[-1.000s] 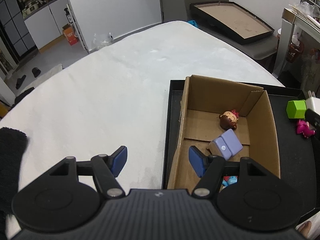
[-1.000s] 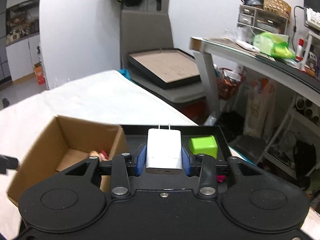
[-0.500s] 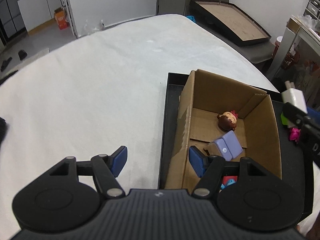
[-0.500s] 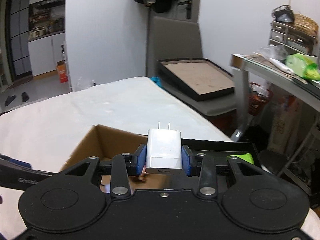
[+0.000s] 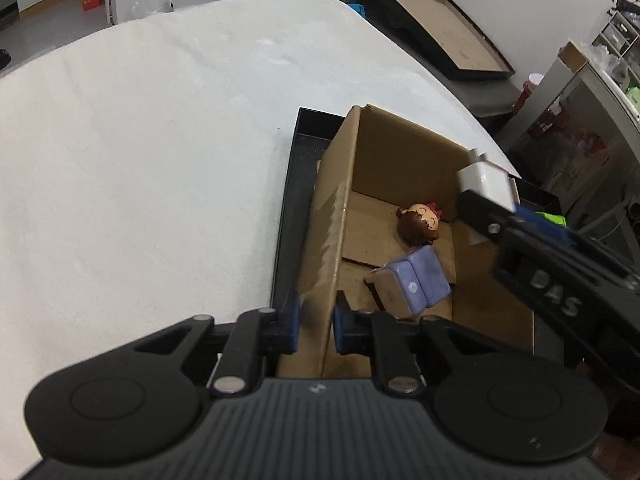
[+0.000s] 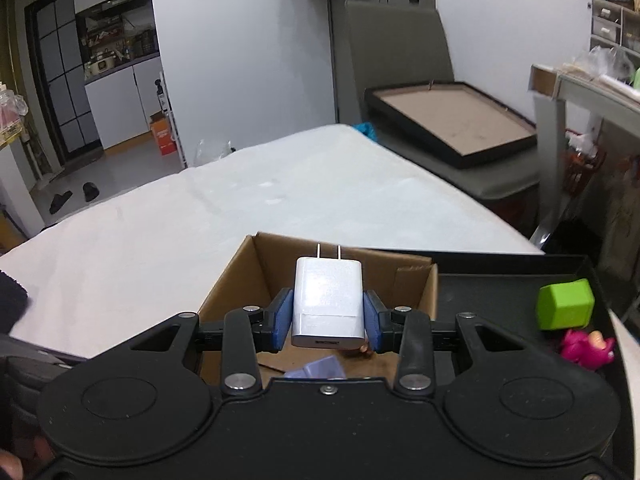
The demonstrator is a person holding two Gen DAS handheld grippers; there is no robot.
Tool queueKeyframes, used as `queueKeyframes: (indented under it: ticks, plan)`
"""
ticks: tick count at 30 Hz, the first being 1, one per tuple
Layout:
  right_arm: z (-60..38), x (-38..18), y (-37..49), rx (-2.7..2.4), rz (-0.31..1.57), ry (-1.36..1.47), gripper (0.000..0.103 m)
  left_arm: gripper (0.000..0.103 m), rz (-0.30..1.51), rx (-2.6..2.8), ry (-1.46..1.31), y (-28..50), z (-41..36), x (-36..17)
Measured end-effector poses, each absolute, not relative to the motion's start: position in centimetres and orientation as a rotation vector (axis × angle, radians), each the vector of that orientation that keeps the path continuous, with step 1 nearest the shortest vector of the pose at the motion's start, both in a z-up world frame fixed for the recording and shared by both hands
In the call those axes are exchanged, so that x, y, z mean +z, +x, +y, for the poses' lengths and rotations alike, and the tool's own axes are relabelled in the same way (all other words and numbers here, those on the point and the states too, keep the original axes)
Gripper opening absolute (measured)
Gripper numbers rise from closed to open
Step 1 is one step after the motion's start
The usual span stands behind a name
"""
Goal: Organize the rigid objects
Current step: 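Carry the white charger into the box and open the right tool, then move the right tool to the pink figurine and close on it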
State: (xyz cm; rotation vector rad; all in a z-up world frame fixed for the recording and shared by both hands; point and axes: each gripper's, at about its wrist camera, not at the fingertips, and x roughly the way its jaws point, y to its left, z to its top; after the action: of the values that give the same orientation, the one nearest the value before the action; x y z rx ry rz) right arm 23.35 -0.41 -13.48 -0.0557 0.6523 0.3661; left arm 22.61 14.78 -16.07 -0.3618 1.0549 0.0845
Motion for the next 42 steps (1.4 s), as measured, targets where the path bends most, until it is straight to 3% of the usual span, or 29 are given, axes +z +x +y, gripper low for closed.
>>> queueKeyframes:
  ticks: [21,29,34,38,42]
  plan:
    - [-0.2,-13.4,23.2,0.343,0.686,-0.042,0.043,0.018,1.076,0.121,-0.338,22.6,14.1,-15.2]
    - [-2.1,-12.5,23.0,0.327,0.653,0.005,0.052,0.02,1.074,0.172,-0.252,22.5,12.4,-13.8]
    - [-3.6,-12.3,23.1,0.315,0.645,0.039,0.055,0.029,1.076,0.208,-0.202,22.7,11.2,-13.1]
    - [-5.2,-12.3,23.4,0.294,0.634,0.071,0.059,0.046,1.063,0.24,-0.139,23.1,9.8,-12.6]
    - [-6.9,-12.5,23.6,0.271,0.63,0.101,0.062,0.054,1.049,0.26,-0.092,23.4,8.5,-12.2]
